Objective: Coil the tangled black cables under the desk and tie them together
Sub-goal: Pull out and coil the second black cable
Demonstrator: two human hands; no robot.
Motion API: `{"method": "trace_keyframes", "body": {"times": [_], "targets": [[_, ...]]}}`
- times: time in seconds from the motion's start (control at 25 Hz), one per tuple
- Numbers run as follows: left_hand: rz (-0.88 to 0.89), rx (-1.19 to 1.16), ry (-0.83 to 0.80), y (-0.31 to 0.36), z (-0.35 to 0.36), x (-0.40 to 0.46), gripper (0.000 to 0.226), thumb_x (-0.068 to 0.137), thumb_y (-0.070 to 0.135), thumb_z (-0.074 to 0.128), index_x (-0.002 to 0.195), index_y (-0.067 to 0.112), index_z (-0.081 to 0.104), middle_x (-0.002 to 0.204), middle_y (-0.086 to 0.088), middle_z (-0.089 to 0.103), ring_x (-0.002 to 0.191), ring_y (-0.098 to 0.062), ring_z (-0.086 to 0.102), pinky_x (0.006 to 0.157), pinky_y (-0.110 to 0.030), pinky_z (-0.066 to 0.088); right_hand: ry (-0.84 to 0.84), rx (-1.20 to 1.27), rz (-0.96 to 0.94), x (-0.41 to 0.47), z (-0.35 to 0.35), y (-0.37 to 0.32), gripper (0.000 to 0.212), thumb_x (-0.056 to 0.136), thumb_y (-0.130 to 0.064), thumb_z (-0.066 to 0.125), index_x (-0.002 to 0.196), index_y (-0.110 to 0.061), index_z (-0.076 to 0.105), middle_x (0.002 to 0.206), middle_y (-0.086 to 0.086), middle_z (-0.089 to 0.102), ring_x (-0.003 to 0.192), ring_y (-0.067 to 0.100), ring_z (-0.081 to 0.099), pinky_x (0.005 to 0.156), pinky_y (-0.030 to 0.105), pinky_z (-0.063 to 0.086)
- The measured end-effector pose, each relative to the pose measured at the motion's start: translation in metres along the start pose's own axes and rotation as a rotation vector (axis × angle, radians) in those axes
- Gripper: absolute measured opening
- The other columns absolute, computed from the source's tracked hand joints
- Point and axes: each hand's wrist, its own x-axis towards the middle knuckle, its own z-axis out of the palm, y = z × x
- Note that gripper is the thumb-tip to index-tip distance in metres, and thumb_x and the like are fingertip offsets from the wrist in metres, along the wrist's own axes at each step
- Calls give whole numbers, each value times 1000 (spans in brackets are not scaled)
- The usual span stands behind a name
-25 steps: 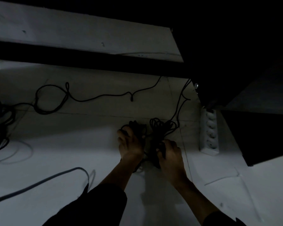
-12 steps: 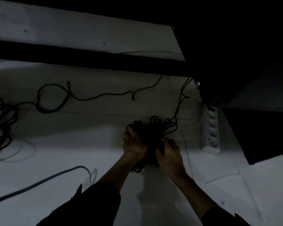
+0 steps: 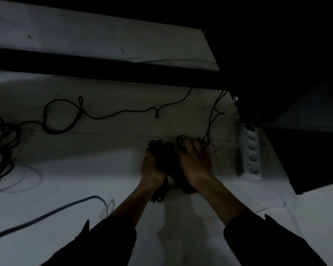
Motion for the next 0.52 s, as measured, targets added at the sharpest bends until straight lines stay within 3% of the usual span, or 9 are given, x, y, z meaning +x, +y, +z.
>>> {"method": "trace_keyframes", "body": {"times": [0.08, 0.16, 0.2, 0.36, 0.48, 0.52], "targets": [[-1, -67, -3, 5, -11, -4, 55, 93, 26, 59, 134, 4, 30, 123, -12, 58, 103, -25, 60, 76, -26, 45, 42, 124, 26, -1, 1, 9, 46, 99, -30, 47, 143, -22, 39, 149, 5, 34, 134, 27, 25, 113, 39, 22], [21, -134, -15, 8, -21, -1, 59, 91, 25, 63, 135, 6, 28, 122, -10, 58, 100, -23, 59, 76, -27, 46, 143, -1, -153, -5, -1, 12, 29, 86, -24, 64, 115, -20, 65, 129, 10, 57, 114, 28, 40, 95, 39, 34], [31, -145, -40, 10, -24, 0, 61, 90, 25, 64, 136, 6, 28, 121, -8, 57, 99, -22, 59, 75, -27, 47, 194, -101, -247, -7, 0, 18, 24, 82, -23, 63, 105, -19, 68, 119, 10, 62, 105, 28, 44, 87, 36, 31], [11, -161, -161, 16, -35, 14, 77, 78, 33, 76, 138, 9, 34, 110, -1, 56, 83, -11, 61, 69, -24, 54, 89, -29, -285, 0, -10, 32, 26, 102, -29, 36, 116, -22, 56, 117, -7, 54, 106, 16, 50, 75, 21, 20], [106, -49, -281, 19, -37, 25, 116, 40, 69, 85, 136, 17, 46, 125, 1, 60, 108, -14, 62, 90, -32, 55, 167, -44, -454, 3, -23, 35, 25, 102, -34, 40, 116, -21, 56, 111, -6, 49, 106, 16, 49, 72, 20, 26], [101, 27, -314, 21, -37, 28, 116, 34, 71, 85, 132, 18, 51, 123, -1, 62, 107, -15, 63, 90, -34, 55, 166, 1, -446, 7, -23, 38, 27, 102, -32, 41, 116, -16, 58, 112, -3, 49, 110, 20, 48, 75, 19, 30]]}}
